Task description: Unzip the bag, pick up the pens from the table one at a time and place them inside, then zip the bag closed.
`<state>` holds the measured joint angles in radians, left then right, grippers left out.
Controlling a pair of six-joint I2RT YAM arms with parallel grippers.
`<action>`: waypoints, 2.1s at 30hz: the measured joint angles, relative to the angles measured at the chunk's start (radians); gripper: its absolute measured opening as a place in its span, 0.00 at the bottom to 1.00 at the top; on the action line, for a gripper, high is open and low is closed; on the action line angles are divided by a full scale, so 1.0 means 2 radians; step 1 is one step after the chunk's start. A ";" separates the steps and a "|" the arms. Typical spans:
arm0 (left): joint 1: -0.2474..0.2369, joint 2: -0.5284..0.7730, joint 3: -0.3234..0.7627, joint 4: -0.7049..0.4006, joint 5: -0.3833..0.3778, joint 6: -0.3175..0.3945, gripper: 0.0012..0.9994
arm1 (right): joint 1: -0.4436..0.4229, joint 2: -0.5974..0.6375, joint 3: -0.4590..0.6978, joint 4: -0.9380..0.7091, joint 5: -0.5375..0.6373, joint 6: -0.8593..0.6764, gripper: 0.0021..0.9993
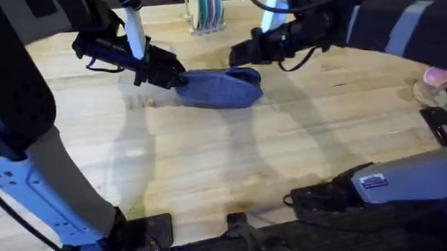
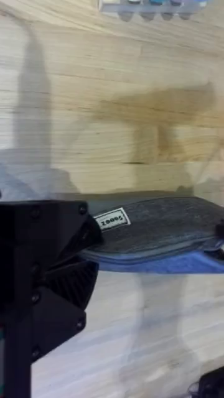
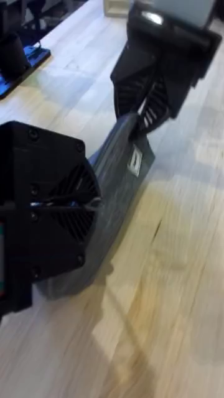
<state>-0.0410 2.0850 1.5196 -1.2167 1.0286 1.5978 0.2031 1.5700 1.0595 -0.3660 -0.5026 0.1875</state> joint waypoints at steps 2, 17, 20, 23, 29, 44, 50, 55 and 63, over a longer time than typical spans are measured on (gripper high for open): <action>0.000 0.000 0.000 -0.001 0.000 0.000 0.04 | -0.015 0.000 0.000 -0.010 -0.004 -0.005 0.03; -0.003 0.000 0.000 -0.018 0.009 0.000 0.04 | -0.125 0.000 0.000 -0.080 0.009 -0.051 0.03; -0.005 0.000 0.000 -0.018 0.011 0.000 0.04 | -0.131 0.000 0.000 -0.105 0.031 -0.072 0.03; -0.005 0.000 0.000 -0.018 0.011 0.000 0.04 | -0.131 0.001 -0.003 -0.104 0.043 -0.077 0.03; -0.006 0.000 0.000 -0.018 0.011 0.000 0.04 | -0.132 0.023 -0.028 -0.101 0.054 -0.080 0.03; -0.004 0.000 0.000 -0.018 -0.002 0.000 0.04 | -0.145 -0.059 -0.030 -0.105 0.104 -0.078 0.68; -0.002 0.000 0.000 -0.018 -0.004 0.000 0.04 | -0.148 -0.135 -0.029 -0.107 0.119 -0.080 1.00; -0.002 0.000 0.000 -0.018 -0.004 0.000 0.04 | -0.148 -0.190 -0.028 -0.126 0.120 -0.080 1.00; 0.000 0.000 0.000 -0.019 -0.001 0.002 0.47 | -0.148 -0.252 -0.028 -0.168 0.120 -0.080 1.00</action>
<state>-0.0402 2.0850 1.5196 -1.2541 1.0269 1.6009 -0.0921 1.0669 1.0035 -0.7021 -0.2623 0.0280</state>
